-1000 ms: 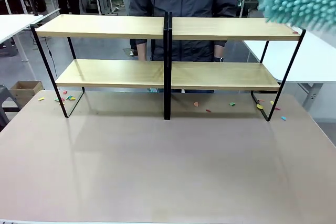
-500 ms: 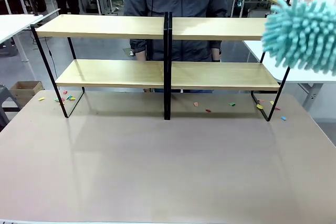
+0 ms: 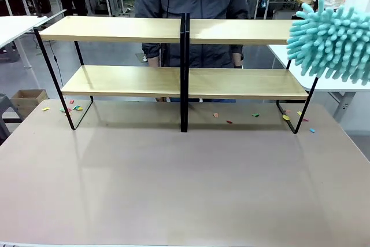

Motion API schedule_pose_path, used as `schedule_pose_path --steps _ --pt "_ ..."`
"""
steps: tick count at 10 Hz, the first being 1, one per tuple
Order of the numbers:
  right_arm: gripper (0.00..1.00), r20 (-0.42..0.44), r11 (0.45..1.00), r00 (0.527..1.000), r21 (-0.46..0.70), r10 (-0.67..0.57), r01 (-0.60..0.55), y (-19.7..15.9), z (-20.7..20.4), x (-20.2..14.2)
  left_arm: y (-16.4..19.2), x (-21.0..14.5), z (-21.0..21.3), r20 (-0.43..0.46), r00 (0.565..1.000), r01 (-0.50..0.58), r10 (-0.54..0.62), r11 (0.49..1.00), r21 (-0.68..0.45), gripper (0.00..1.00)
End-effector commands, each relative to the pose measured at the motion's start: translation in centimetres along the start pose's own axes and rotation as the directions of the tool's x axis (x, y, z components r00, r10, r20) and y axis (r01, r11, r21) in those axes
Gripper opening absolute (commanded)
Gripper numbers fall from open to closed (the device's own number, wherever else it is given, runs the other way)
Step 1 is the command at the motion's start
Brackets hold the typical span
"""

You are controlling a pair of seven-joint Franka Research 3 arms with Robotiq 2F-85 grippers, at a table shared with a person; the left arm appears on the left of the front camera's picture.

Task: Clean the shelves.
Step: Clean another randomly selected level of the Shelf with the Duster.

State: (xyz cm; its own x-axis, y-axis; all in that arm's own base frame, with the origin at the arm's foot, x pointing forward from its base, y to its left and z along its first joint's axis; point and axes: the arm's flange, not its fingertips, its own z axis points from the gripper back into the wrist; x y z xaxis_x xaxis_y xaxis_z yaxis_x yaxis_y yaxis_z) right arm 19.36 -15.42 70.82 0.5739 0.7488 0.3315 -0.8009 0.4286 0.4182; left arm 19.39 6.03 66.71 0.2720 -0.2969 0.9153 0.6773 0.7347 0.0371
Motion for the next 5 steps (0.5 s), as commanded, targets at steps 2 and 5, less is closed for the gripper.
schedule_pose_path --steps 2,5 --pt "0.12 0.051 0.997 0.997 -0.045 -0.064 0.066 -0.4 -1.0 3.0 -0.1 0.0 0.2 -0.001 1.0 -0.003 0.003 1.0 0.012 1.0" --pt "0.12 0.057 0.974 0.992 -0.193 -0.114 0.123 -2.5 -2.3 10.0 -0.1 0.0 0.2 -0.001 1.0 -0.003 0.003 1.0 0.012 1.0"
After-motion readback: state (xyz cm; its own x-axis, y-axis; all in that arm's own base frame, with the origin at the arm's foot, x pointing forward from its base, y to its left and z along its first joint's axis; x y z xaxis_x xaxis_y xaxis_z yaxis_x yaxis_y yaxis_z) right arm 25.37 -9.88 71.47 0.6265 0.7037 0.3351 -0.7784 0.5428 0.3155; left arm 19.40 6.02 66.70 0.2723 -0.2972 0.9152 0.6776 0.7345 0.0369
